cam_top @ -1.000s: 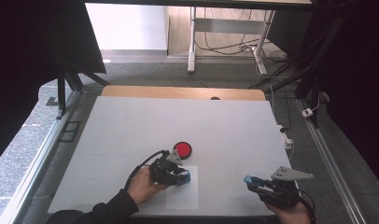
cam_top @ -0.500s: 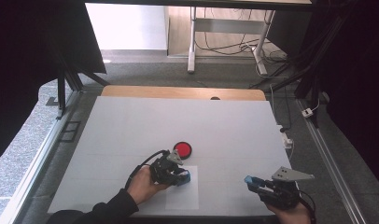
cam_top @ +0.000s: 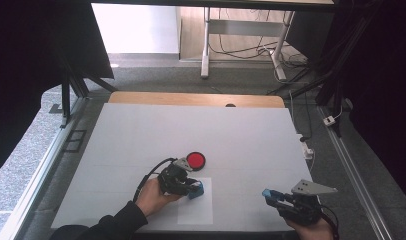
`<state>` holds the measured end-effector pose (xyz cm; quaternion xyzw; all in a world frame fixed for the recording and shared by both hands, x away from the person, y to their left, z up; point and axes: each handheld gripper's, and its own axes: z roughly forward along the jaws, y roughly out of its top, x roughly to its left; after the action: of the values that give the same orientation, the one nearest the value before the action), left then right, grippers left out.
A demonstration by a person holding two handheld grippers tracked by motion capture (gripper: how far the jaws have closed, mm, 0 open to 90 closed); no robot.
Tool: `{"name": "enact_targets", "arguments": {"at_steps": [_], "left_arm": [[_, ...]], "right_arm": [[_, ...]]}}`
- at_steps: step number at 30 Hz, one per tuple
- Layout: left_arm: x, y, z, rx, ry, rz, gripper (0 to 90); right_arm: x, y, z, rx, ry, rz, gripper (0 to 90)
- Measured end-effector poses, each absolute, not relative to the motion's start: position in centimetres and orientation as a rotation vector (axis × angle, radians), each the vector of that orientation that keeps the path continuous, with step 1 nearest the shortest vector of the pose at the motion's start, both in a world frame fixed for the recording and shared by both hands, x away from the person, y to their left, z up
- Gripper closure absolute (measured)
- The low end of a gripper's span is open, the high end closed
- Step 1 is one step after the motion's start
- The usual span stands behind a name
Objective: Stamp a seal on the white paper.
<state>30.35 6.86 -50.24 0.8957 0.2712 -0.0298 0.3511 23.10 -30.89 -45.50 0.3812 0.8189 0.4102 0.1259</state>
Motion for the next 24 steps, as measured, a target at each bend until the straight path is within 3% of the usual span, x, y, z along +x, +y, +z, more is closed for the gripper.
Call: {"name": "enact_targets", "arguments": {"at_steps": [10,24], "left_arm": [[29.0,5.8,-49.8,2.393,0.665,0.065,70.6],[29.3,6.1,-49.9,2.375,0.674,0.034,70.4]], "right_arm": [[23.0,-30.8,-45.5,1.106,2.386,1.186,68.3],[23.1,-30.9,-45.5,1.105,2.388,1.195,68.3]]}}
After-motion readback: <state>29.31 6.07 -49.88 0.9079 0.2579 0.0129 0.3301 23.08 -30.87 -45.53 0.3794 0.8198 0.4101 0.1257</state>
